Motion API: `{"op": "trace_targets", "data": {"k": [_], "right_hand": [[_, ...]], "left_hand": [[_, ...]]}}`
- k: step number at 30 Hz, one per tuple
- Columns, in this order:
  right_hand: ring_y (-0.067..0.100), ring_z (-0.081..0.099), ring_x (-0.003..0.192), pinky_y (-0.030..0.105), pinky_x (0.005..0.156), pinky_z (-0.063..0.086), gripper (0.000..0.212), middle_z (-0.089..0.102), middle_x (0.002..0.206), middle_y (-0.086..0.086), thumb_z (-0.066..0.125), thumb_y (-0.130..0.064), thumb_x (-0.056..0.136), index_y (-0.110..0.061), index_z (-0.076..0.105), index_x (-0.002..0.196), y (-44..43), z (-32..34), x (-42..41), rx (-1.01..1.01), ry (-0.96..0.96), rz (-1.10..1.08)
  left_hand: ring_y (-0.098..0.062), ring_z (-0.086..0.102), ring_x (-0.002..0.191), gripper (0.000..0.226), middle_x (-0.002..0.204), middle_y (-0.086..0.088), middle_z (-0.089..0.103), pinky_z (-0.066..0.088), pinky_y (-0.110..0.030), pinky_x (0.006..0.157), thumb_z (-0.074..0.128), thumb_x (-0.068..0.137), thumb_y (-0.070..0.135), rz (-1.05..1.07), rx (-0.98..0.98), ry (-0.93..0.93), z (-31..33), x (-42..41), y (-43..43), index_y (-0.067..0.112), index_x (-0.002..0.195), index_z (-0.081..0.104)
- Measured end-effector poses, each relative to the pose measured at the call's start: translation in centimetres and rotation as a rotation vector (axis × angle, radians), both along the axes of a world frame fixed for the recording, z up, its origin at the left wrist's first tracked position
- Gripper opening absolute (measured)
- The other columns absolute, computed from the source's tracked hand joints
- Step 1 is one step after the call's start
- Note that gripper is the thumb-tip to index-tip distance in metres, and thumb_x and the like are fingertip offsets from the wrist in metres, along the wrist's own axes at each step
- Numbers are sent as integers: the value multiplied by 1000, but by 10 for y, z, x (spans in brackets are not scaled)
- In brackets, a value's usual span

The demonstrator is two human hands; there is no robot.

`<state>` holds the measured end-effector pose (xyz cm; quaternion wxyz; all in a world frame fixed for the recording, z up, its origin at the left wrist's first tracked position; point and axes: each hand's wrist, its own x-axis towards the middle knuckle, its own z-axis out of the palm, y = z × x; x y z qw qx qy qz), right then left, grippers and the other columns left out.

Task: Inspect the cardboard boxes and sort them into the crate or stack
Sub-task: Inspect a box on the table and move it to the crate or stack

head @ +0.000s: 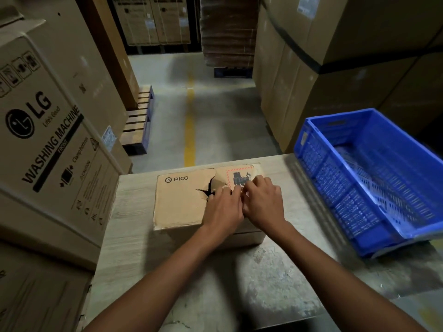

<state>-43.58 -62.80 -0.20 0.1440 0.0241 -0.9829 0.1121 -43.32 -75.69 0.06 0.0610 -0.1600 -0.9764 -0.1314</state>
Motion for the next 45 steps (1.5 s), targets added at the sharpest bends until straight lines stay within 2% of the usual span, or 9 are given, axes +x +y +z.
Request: {"op": "trace_targets", "data": {"k": [4, 9, 12, 16, 24, 31, 40, 43, 45], "right_hand": [[28, 23, 148, 49, 113, 31, 53, 29, 161, 8, 35, -46, 102, -30, 35, 152, 1, 5, -18, 30, -276, 100], [22, -5, 155, 60, 117, 25, 64, -1, 169, -1, 27, -58, 101, -34, 13, 159, 1, 0, -17, -24, -409, 88], [27, -3, 154, 65, 111, 27, 76, 2, 168, 0, 40, -69, 92, -31, 20, 156, -13, 11, -19, -30, -442, 30], [32, 5, 152, 68, 108, 28, 65, 13, 165, 3, 54, -49, 89, -30, 30, 147, -34, 10, -20, -52, -380, -78], [23, 28, 148, 47, 108, 38, 49, 30, 161, 3, 62, -47, 91, -27, 56, 136, -15, 4, -10, -374, -191, -98], [28, 62, 115, 35, 83, 47, 53, 67, 127, 5, 69, -42, 90, -18, 55, 134, 2, 5, 6, -814, -226, -396], [23, 69, 97, 48, 81, 58, 42, 74, 109, 3, 68, -45, 86, -27, 66, 124, -7, 88, -33, -628, 135, -226], [27, 65, 100, 50, 87, 53, 33, 74, 106, 5, 74, -38, 86, -23, 74, 115, -32, 101, -30, -408, 172, 23], [25, 66, 98, 49, 87, 52, 25, 76, 102, 3, 74, -35, 84, -23, 77, 105, -44, 92, -22, -386, 183, 249]], "left_hand": [[-31, 56, 96, 32, 92, -6, 68, 46, -41, 72, 42, 88, 31, 57, -83, 75, -3, 0, -7, 24, 108, 66], [-29, 55, 91, 29, 100, -8, 59, 46, -40, 77, 46, 86, 33, 72, 101, 209, 0, -3, -24, 19, 100, 67], [-36, 42, 131, 47, 133, -14, 50, 32, -55, 108, 56, 88, 43, 264, 18, 157, 6, -13, -53, 22, 130, 56], [-37, -2, 151, 80, 165, -11, 7, 2, -65, 115, 43, 88, 71, 482, -86, -209, 1, -24, -87, 33, 155, 19], [-37, 26, 138, 75, 157, -14, 22, 35, -54, 104, 50, 90, 65, 596, 154, -202, 9, -15, -120, 24, 151, 31], [-37, 49, 127, 74, 147, -12, 42, 42, -42, 95, 50, 94, 60, 647, 363, -291, 6, -10, -127, 27, 155, 22], [-34, 51, 122, 64, 147, -14, 45, 43, -42, 97, 40, 102, 49, 705, 893, -432, -33, 0, -91, 24, 156, 18], [-41, 31, 139, 63, 157, -21, 24, 30, -47, 111, 38, 104, 45, 759, 775, -530, -57, 14, -71, 15, 157, 19], [-38, 31, 140, 57, 156, -15, 26, 32, -49, 111, 40, 103, 43, 744, 841, -363, -48, 14, -70, 18, 153, 29]]}}
